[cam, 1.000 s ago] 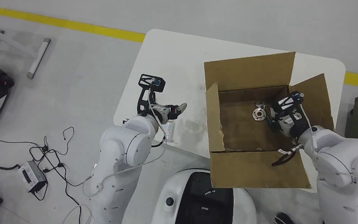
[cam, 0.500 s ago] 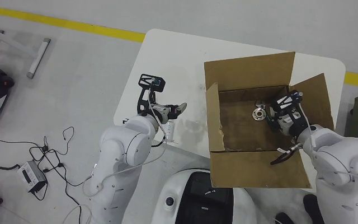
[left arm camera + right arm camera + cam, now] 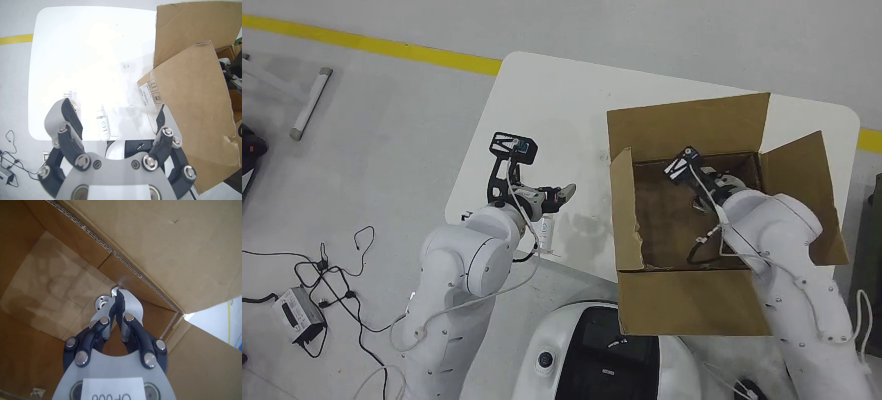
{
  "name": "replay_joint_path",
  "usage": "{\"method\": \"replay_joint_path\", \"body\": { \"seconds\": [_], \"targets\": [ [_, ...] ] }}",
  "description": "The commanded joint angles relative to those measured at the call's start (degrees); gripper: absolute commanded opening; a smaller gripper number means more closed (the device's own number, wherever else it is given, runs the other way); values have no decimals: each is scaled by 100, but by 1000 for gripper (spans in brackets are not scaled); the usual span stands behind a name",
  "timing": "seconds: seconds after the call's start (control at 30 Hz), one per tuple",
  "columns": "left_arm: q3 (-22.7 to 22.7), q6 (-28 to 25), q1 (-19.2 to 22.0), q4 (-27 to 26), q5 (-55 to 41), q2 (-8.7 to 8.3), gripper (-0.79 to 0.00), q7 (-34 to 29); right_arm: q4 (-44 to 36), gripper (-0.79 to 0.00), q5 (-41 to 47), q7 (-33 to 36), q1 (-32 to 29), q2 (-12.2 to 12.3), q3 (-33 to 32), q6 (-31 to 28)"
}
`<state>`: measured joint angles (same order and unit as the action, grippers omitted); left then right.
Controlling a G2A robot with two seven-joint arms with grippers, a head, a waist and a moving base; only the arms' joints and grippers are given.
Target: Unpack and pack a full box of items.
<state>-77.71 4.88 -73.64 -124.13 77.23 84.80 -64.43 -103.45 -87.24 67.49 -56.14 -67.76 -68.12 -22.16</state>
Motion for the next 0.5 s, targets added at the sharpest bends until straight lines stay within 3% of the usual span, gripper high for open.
{"method": "replay_joint_path", "body": {
  "seconds": [0.0,0.13,0.47],
  "targets": [
    [0,0,0,0,0,0,0,0,225,-785,93,116,172,-24,94,-65],
    [0,0,0,0,0,0,0,0,554,-785,236,241,354,-46,143,-159],
    [0,0,0,0,0,0,0,0,846,-653,433,415,312,-27,55,-343]
  ]
}}
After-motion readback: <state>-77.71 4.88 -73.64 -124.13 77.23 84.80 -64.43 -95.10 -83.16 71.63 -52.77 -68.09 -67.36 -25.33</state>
